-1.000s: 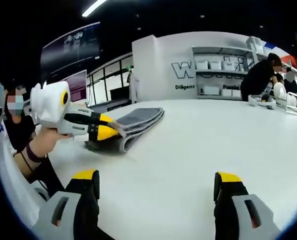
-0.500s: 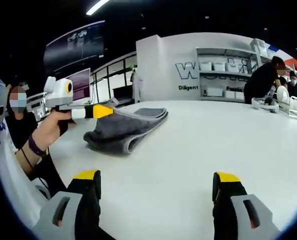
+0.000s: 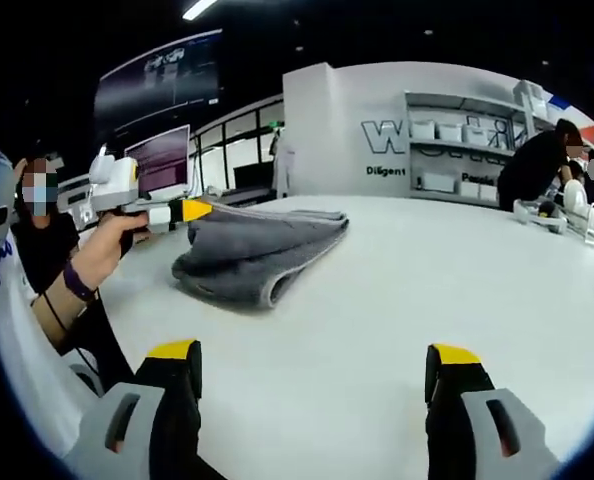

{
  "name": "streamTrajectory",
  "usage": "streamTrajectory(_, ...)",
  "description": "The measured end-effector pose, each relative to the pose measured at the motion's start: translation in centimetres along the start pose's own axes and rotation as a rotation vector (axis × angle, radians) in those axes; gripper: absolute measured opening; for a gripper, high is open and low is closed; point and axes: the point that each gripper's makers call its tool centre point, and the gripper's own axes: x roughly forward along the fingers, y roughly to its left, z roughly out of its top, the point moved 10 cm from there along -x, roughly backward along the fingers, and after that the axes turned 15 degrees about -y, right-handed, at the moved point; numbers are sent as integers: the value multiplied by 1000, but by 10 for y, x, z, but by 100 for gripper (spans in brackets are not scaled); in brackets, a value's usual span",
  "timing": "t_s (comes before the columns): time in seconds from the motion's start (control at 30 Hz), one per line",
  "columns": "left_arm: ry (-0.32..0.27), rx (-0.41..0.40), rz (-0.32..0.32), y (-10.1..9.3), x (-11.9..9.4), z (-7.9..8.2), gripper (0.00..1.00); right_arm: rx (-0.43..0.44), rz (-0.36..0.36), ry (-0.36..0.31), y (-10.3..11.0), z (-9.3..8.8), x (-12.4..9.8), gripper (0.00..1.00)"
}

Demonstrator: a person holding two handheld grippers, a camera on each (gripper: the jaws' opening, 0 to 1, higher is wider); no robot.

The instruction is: Open the folded towel by lifting each exposed corner and separating the folded layers until the towel lies flat within the target outline without major curled edges

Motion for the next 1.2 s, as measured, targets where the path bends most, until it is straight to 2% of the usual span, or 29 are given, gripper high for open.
streamTrajectory(0.57,41,22,137,52,-31,-16,6,-36,11,32,7,9,20,95)
streamTrajectory(0.73,68,22,156,57,-46,-22,6,-45,32,41,13,10,28,95)
streamTrajectory(0.9,95,65,191,58,-59,-25,6,-59,55,49,14,13,31,95)
streamTrajectory(1.2,118,97,230,67,-67,-27,6,-58,46,44,14,12,31,95)
